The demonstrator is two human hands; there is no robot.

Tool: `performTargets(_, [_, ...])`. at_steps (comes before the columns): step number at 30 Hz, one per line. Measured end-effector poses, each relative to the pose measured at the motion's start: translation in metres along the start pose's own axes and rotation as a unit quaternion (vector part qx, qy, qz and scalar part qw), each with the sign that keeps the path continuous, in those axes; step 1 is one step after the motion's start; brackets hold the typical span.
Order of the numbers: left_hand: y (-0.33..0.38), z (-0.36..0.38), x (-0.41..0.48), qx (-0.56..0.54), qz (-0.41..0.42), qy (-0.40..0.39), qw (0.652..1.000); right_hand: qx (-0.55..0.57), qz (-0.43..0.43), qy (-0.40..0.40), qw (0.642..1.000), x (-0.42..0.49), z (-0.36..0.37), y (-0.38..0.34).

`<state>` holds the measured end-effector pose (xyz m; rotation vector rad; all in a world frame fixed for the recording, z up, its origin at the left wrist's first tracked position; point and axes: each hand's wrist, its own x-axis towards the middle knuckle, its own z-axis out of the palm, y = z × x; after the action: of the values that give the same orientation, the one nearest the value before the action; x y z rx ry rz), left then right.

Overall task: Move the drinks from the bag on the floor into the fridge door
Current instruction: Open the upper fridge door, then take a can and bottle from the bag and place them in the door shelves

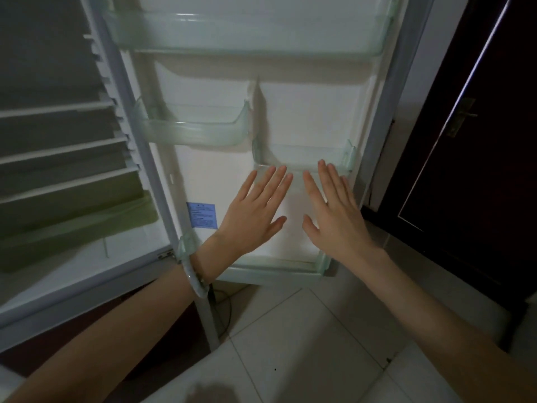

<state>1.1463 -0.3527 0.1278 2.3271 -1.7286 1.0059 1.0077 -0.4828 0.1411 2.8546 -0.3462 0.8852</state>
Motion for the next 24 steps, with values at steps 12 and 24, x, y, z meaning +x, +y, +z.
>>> performTargets(12, [-0.068,-0.019,-0.246,0.001,-0.181,-0.144,0.973,0.137,-0.177,-0.114,0.968,-0.031,0.080,-0.193])
performTargets(24, [-0.058,-0.015,-0.479,-0.024,-0.304,-0.303,0.903,0.202,-0.261,-0.285,0.900,-0.119,0.172,-0.365])
